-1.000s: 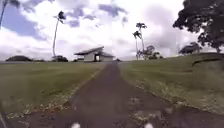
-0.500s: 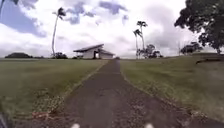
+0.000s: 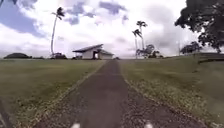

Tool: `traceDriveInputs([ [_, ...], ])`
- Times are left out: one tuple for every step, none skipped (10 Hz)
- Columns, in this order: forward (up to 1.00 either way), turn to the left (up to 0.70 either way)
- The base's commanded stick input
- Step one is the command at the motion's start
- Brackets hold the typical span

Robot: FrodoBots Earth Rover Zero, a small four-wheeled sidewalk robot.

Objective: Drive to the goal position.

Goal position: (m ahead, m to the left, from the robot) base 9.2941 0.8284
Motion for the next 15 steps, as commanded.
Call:
traceDriveInputs([
  [0.7,0.0],
  [0.7,0.0],
  [0.7,0.0],
  [0.7,0.0],
  [0.7,0.0],
  [0.7,0.0],
  [0.7,0.0],
  [0.7,0.0],
  [0.7,0.0],
  [0.7,0.0],
  [0.7,0.0],
  [0.7,0.0],
  [0.7,0.0],
  [0.7,0.0],
  [0.7,0.0],
])
